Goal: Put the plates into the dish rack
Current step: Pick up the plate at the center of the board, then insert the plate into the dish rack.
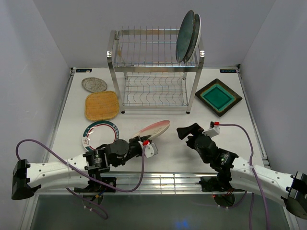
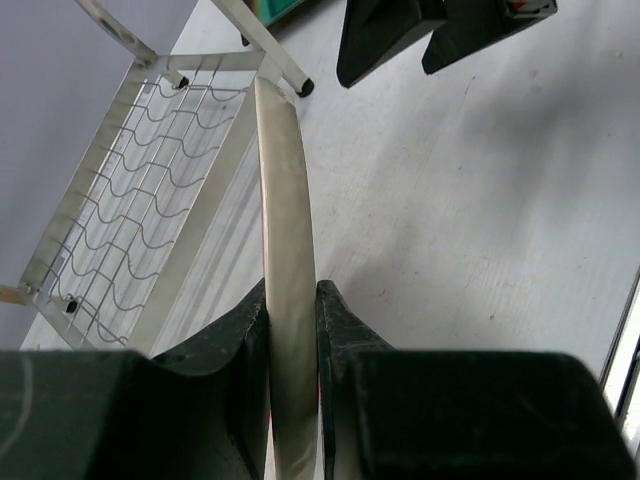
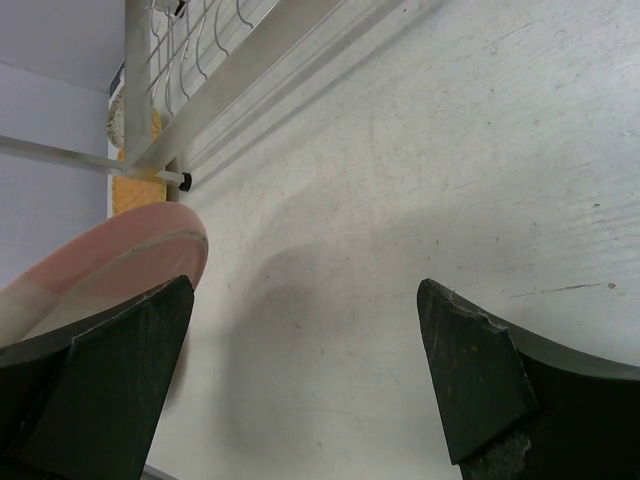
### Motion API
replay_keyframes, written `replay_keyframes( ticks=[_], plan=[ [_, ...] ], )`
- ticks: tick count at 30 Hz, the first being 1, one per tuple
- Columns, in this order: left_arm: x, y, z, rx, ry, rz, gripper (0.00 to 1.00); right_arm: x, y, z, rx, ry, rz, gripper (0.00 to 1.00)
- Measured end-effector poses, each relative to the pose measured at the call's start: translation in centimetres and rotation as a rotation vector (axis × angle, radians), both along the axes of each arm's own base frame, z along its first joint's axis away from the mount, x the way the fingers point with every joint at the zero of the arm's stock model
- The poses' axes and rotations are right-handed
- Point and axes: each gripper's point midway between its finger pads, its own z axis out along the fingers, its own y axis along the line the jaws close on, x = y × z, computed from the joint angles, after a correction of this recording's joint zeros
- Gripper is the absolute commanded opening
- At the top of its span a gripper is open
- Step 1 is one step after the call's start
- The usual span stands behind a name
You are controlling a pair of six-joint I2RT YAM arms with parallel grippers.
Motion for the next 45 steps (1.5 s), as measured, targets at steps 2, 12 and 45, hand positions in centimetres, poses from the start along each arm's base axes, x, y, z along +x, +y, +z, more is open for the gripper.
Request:
replay_keyframes(
  ticks=[2, 12, 45],
  plan=[
    [-0.2, -0.3, 0.8, -0.016, 0.010, -0.013, 0.00, 0.0, -0.1, -0.2, -0.007, 0.003, -0.004, 0.98],
    [-0.3, -1.7, 4.7, -0.091, 0.049, -0.015, 0.00, 0.1, -0.5, -0.7, -0.018, 0.005, -0.019, 0.98],
    [3.3, -3.6, 30.3, -0.550, -0.083, 0.134, 0.00, 0.4, -2.7, -2.0, -0.055, 0.003, -0.116, 0.98]
  ],
)
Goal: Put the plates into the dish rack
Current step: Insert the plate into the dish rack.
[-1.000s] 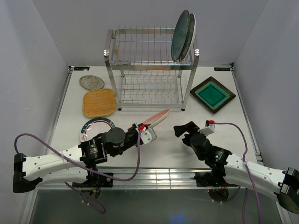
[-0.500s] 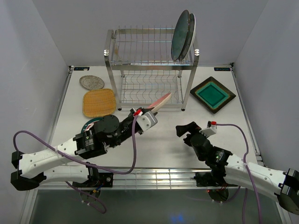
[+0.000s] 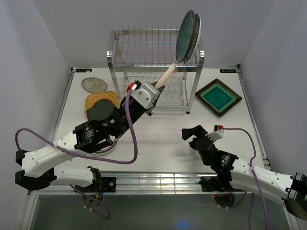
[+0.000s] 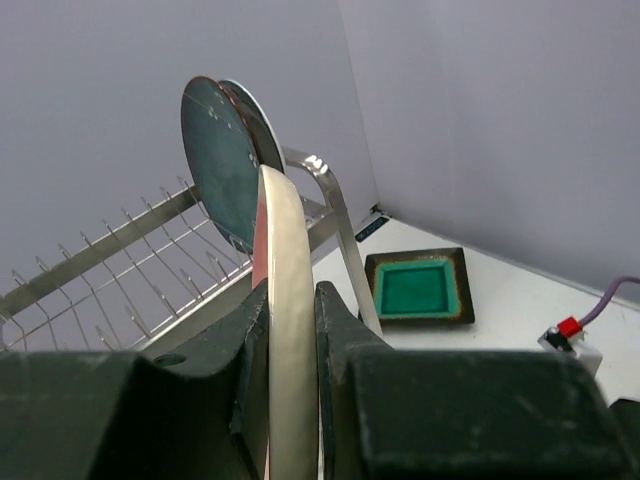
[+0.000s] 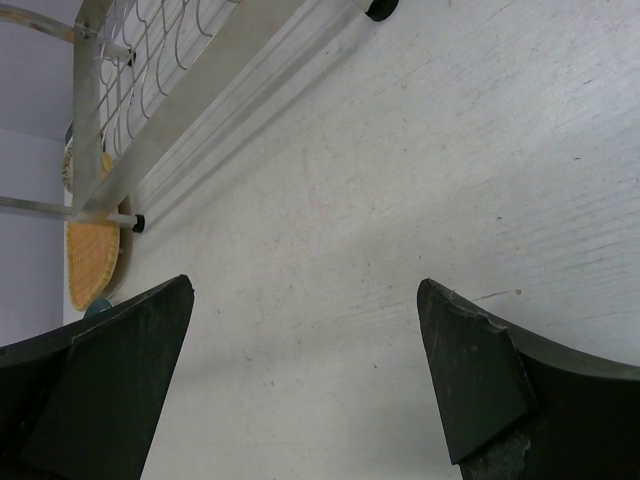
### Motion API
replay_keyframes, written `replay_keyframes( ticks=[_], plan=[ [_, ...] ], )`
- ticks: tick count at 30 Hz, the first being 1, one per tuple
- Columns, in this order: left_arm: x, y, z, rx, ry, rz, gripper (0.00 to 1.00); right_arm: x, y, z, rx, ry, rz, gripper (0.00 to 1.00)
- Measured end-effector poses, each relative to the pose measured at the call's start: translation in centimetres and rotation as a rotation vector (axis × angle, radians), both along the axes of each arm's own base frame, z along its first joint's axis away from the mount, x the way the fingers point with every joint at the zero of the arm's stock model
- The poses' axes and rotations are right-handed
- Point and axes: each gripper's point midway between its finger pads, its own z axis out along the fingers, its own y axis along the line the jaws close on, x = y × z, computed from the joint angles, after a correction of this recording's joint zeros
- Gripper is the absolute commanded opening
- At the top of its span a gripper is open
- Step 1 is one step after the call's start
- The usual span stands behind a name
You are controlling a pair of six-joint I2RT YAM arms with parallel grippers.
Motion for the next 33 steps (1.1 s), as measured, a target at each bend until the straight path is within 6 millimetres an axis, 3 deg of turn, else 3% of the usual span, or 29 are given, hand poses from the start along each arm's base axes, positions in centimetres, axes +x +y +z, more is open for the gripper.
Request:
replay_keyframes(
  ticks=[10, 23, 29, 33],
  plan=[
    [1.1, -2.4, 6.4, -0.130, -0.010, 0.016, 0.00, 0.0, -0.1, -0.1, 0.001, 0.008, -0.010, 0.98],
    [5.1, -7.4, 9.9, -0.232, -0.043, 0.125, 0.00, -0.1, -0.4, 0.0, -0.002, 0.010, -0.019, 0.98],
    [8.0, -9.8, 9.0, -0.238, -0.053, 0.177, 0.00, -0.1, -0.8, 0.7, 0.016, -0.010, -0.032, 0.98],
    [11.0, -10.0, 8.3, -0.236, -0.055, 0.236, 0.00, -0.1, -1.0, 1.5, 0.042, -0.030, -0.037, 0.98]
  ],
)
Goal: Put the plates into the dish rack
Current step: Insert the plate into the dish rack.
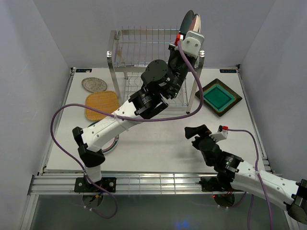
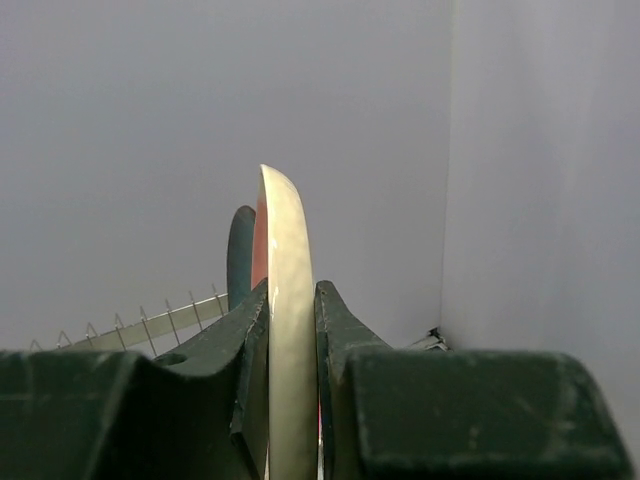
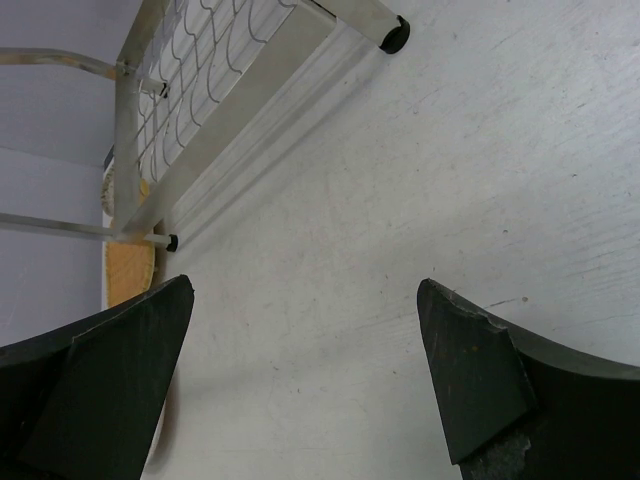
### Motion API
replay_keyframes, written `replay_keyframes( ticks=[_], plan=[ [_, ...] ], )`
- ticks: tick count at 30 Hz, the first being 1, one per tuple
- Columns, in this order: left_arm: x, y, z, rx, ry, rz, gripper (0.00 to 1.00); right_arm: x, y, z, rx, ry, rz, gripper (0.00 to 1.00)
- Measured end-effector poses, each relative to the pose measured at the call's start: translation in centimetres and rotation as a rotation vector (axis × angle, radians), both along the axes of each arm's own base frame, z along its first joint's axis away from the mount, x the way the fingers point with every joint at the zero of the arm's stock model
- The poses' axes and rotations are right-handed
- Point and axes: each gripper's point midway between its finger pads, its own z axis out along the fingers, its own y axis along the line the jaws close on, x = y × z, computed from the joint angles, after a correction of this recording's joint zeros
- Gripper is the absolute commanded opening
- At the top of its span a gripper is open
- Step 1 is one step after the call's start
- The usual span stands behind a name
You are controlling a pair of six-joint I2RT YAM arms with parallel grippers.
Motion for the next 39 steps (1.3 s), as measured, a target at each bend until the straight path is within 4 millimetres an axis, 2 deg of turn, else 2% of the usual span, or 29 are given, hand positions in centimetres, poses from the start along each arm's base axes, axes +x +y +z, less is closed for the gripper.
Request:
replay_keyframes(
  ticks=[5, 9, 29, 35, 39],
  plan=[
    [3.2, 1.3, -0.2, -0.035, -0.001, 0.080, 0.00, -0.1, -0.3, 0.3, 0.020, -0.015, -0.003, 0.98],
    [4.9, 2.8, -0.2, -0.065, -0.001, 0.135, 0.00, -0.2, -0.4, 0.3, 0.019, -0.016, -0.004, 0.98],
    [6.8, 5.7, 2.9, -0.313, -0.047, 0.149, 0.00, -0.3, -0.5, -0.3, 0.009, -0.006, -0.001, 0.98],
    [8.0, 7.0, 3.2, -0.390, -0.055, 0.169, 0.00, -0.3, -0.5, -0.2, 0.013, -0.008, -0.001, 0.98],
    [9.0, 7.0, 2.7, -0.411, -0.060, 0.178, 0.00, -0.4, -0.6, -0.2, 0.019, -0.012, -0.001, 0.98]
  ],
)
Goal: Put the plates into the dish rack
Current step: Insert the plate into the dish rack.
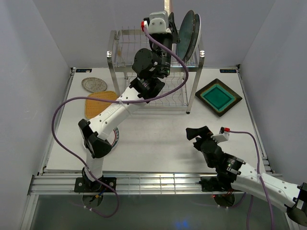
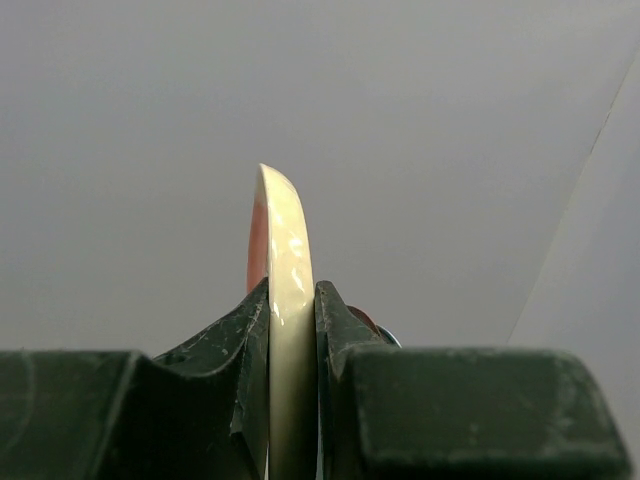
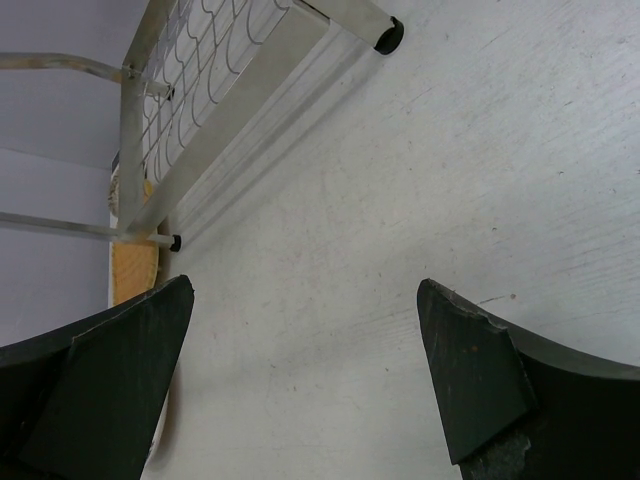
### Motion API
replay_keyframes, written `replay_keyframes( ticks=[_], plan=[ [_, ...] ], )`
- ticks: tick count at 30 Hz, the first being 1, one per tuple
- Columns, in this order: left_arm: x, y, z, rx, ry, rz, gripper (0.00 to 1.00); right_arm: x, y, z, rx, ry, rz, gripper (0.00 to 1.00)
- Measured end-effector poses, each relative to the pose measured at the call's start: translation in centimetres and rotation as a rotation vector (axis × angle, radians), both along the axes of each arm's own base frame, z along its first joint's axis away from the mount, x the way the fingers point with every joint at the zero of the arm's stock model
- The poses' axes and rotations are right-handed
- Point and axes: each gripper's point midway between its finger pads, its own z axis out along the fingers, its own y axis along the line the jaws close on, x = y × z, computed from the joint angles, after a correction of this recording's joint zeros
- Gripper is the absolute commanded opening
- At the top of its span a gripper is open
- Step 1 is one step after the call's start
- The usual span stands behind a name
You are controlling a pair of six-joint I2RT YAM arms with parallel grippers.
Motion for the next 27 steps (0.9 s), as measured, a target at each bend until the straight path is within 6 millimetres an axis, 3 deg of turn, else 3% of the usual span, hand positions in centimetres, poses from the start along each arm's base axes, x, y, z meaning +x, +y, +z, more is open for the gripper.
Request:
replay_keyframes(
  ticks=[13, 27],
  plan=[
    [2.9, -4.1, -5.0, 0.067, 0.043, -0.009, 0.00, -0.2, -0.4, -0.6, 0.010, -0.006, 0.000, 0.98],
    [4.9, -4.9, -7.5, 0.107, 0.037, 0.045, 0.00, -0.3, -0.5, -0.7, 0.015, -0.010, 0.000, 0.98]
  ],
)
